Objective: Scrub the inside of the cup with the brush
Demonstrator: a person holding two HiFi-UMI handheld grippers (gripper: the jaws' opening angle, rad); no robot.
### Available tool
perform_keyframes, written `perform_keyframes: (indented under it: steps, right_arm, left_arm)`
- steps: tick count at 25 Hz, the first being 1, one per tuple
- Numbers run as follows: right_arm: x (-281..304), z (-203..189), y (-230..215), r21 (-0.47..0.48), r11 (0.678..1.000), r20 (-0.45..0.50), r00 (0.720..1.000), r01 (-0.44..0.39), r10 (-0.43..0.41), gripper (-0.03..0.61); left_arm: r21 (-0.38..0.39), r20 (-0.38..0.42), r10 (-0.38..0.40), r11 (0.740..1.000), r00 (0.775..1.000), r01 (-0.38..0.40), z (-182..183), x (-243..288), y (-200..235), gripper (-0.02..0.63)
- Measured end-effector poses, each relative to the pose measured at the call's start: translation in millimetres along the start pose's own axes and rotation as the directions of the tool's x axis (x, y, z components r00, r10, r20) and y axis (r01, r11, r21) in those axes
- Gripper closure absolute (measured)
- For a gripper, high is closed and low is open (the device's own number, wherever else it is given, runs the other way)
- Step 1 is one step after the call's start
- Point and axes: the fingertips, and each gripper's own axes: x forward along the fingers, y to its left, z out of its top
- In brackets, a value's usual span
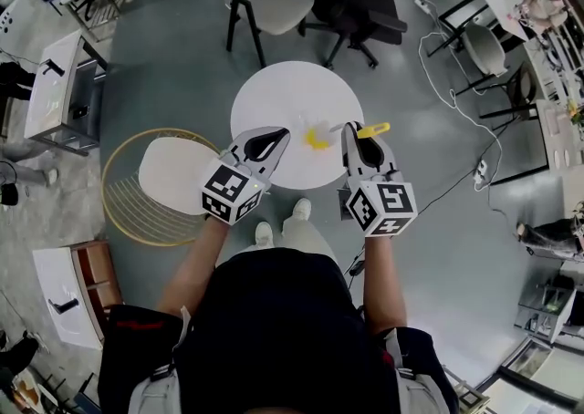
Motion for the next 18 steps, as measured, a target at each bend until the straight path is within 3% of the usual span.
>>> perform_keyframes:
  steps: [18]
  right_arm:
    - [30.4, -13.4, -40.8, 0.007, 0.999, -0.031, 0.999, -0.033, 0.033, 0.529]
  left_arm:
    - [-0.031, -0.041, 0.012, 0.999, 0.999, -0.013, -28.4, 47.9, 16.5, 0.597]
